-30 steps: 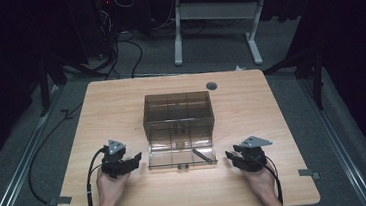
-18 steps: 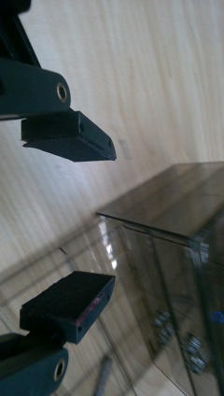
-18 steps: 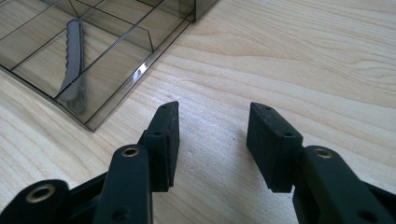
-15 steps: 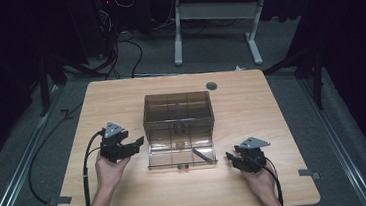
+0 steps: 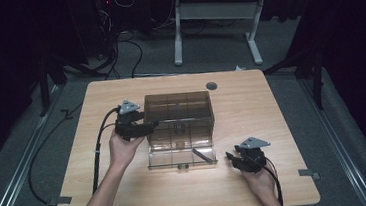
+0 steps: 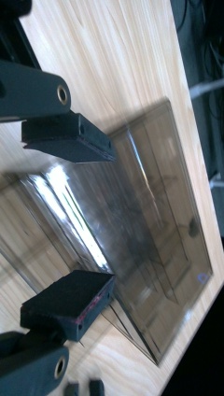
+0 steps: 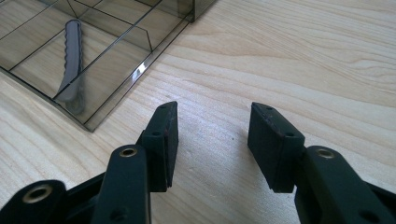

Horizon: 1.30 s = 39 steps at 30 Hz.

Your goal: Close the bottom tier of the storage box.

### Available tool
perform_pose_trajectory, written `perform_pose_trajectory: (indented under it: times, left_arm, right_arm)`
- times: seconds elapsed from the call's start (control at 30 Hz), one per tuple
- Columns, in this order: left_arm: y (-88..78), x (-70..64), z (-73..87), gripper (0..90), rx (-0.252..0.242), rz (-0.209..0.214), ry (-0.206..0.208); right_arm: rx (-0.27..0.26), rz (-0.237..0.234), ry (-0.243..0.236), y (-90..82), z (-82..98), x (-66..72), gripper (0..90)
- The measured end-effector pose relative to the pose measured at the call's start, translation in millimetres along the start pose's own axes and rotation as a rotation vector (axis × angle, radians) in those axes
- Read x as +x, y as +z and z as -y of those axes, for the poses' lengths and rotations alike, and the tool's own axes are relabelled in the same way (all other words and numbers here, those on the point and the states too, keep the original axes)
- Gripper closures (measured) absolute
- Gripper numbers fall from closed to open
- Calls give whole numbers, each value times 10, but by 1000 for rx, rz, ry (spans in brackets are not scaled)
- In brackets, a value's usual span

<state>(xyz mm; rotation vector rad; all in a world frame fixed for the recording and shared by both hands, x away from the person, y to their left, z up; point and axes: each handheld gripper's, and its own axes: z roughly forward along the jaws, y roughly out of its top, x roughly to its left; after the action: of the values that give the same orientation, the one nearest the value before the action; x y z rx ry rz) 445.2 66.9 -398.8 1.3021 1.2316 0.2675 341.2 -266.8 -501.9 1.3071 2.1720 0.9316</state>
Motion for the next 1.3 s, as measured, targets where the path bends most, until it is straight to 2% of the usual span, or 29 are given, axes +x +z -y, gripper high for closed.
perform_pose_trajectory:
  times: [0.13, 0.2, 0.37, 0.47, 0.5, 0.6, 0.7, 0.77, 0.87, 1.03, 1.1, 1.13, 1.3]
  left_arm:
    - [117, -48, 47, 366, 25, 15, 29]
    - [178, -47, 52, 368, 43, 13, 32]
    - [271, -76, 43, 377, 44, 14, 33]
    - [317, -83, 68, 384, 54, -2, 33]
    - [338, -68, 101, 386, 70, -20, 57]
    - [344, -44, 110, 387, 66, -21, 67]
    - [361, -20, 102, 382, 53, -13, 59]
    - [379, -21, 108, 384, 48, -14, 70]
    - [375, -26, 149, 388, 38, -17, 112]
    - [372, -12, 166, 408, 14, -17, 112]
    - [379, -24, 171, 409, 13, -25, 114]
    - [388, -33, 161, 409, 25, -37, 116]
    - [400, -45, 152, 410, 37, -46, 118]
  right_arm:
    - [2, 3, 5, -1, 0, 4, 525]
    - [2, 3, 6, -1, 0, 3, 523]
    - [2, 3, 6, -1, 0, 2, 523]
    - [1, 3, 4, 1, 0, 1, 526]
    - [0, 2, 3, 1, 0, -3, 529]
    - [0, 0, 5, 1, 0, -1, 535]
    - [-1, -4, -2, 0, 1, -1, 563]
    - [-2, -9, -5, -1, 1, -1, 572]
    - [-1, -13, -4, -3, 1, -1, 580]
    - [-3, -17, -5, -1, 0, -6, 571]
    - [-2, -32, 7, -4, 0, -13, 570]
    - [-6, -55, 22, -5, 2, -36, 579]
    - [-10, -52, 44, -7, 3, -61, 629]
